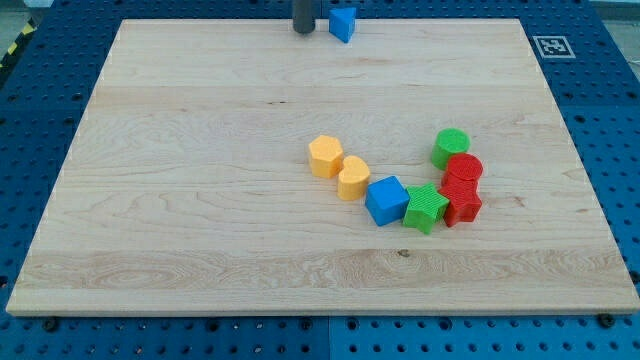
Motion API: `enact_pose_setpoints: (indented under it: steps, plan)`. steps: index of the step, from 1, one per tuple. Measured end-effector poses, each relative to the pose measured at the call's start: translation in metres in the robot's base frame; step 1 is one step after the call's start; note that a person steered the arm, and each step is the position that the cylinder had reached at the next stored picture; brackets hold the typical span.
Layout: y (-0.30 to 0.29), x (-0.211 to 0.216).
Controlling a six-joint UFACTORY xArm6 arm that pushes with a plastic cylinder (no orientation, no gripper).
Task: Move the triangle vertical to the green circle
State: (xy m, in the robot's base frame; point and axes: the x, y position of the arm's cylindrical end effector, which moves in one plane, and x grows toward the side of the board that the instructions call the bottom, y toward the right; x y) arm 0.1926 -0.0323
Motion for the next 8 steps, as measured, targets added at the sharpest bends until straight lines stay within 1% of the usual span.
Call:
enact_pose_setpoints:
  steps: [1,2,3,4,5,7,8]
  plan:
    - [0.013,-0.001]
    - [0.074,0.003]
    - [0.082,0.005]
    - [0.082,0.022]
    - [0.082,0.024]
    - [0.088,0.020]
    - [0.092,0.011]
